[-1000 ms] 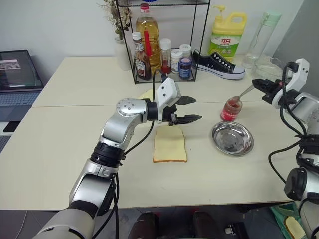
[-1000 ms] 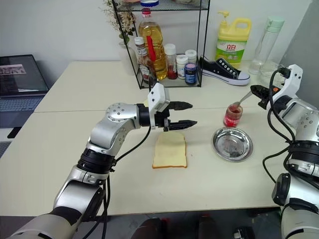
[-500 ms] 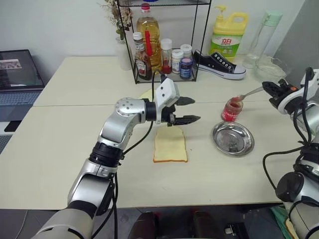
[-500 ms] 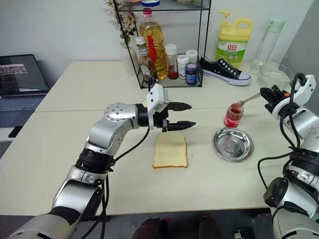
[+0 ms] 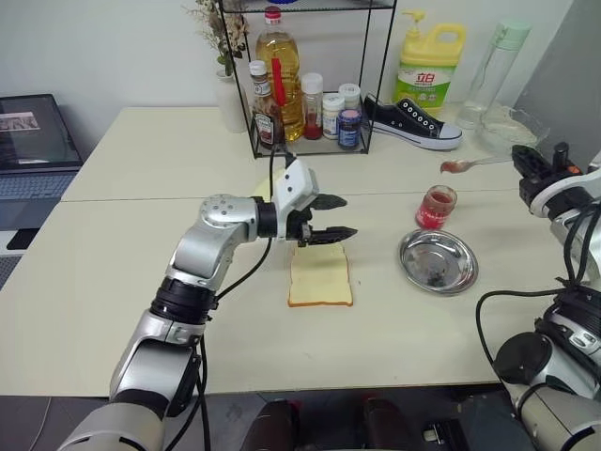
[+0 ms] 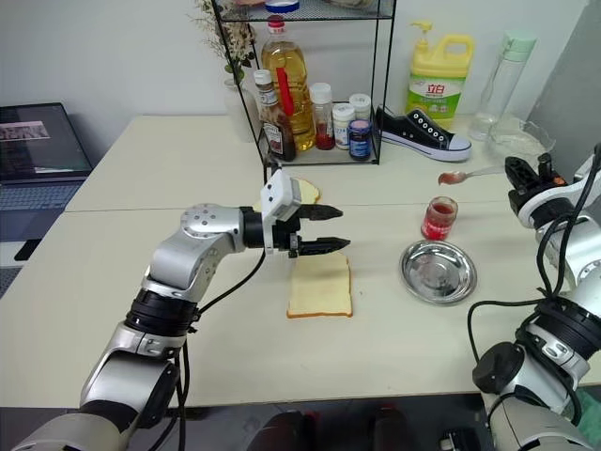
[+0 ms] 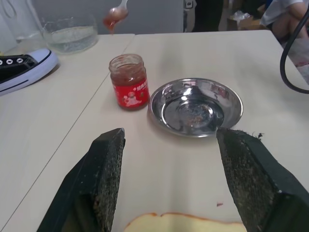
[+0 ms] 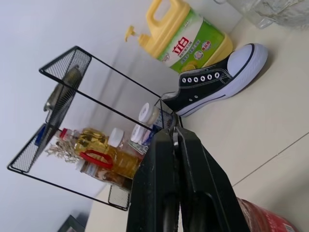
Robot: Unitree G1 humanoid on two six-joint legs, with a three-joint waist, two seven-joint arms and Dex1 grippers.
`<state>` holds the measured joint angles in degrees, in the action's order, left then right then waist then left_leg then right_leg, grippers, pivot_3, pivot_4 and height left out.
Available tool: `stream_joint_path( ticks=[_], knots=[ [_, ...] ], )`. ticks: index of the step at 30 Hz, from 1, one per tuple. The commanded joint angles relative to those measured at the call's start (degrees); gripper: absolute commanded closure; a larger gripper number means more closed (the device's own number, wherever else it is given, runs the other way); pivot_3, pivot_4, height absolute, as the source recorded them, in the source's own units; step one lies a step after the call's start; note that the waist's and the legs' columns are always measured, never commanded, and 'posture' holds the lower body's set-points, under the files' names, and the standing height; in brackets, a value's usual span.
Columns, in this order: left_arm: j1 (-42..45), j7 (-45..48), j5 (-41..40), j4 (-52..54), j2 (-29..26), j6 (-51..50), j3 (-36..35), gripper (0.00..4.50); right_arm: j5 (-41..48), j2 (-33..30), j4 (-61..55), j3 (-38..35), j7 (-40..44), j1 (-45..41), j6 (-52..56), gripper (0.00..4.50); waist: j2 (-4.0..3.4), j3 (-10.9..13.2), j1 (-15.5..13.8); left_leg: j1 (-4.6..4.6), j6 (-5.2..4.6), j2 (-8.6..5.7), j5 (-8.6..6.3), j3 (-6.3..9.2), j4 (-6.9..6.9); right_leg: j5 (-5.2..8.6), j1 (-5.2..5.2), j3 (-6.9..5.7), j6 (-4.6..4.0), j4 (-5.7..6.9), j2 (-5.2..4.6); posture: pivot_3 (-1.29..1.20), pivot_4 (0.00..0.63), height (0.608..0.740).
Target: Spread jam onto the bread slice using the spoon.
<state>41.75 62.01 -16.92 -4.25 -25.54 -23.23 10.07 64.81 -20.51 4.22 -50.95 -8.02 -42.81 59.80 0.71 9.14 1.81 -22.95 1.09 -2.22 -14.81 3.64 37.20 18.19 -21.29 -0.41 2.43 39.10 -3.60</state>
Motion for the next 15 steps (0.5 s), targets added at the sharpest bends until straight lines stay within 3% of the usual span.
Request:
stream_joint_path(
  ticks=[1, 10, 15],
  knots=[
    [-2.7, 0.5, -2.3, 5.7, -3.2, -1.7, -3.2, 1.36, 6.7, 1.4, -6.3, 2.2, -2.2, 1.2, 0.5, 4.45, -0.01, 0.0, 0.1, 0.01, 0.0, 0.01, 0.0, -0.01, -0.03, 0.0, -0.02, 0.01, 0.0, 0.0, 0.0, 0.0, 0.15, 0.74],
    [-14.1, 0.4, -7.0, 16.6, -12.9, -7.4, -8.8, 1.36, 19.8, 7.7, -16.9, 14.7, -9.8, 7.3, 0.0, 4.45, -0.05, 0.0, 0.2, 0.01, -0.01, 0.12, -0.01, 0.01, -0.1, 0.0, -0.1, 0.04, -0.01, 0.03, -0.03, 0.0, 0.15, 0.74],
    [-20.4, -0.1, -8.5, 21.3, -16.5, -7.7, -11.1, 1.36, 20.3, 7.8, -21.0, 24.6, -8.9, 11.4, 0.1, 4.45, -0.05, 0.0, -0.1, 0.01, -0.02, 0.06, -0.01, 0.04, -0.07, 0.0, -0.06, 0.01, -0.01, 0.0, -0.03, 0.0, 0.15, 0.74]
  ],
)
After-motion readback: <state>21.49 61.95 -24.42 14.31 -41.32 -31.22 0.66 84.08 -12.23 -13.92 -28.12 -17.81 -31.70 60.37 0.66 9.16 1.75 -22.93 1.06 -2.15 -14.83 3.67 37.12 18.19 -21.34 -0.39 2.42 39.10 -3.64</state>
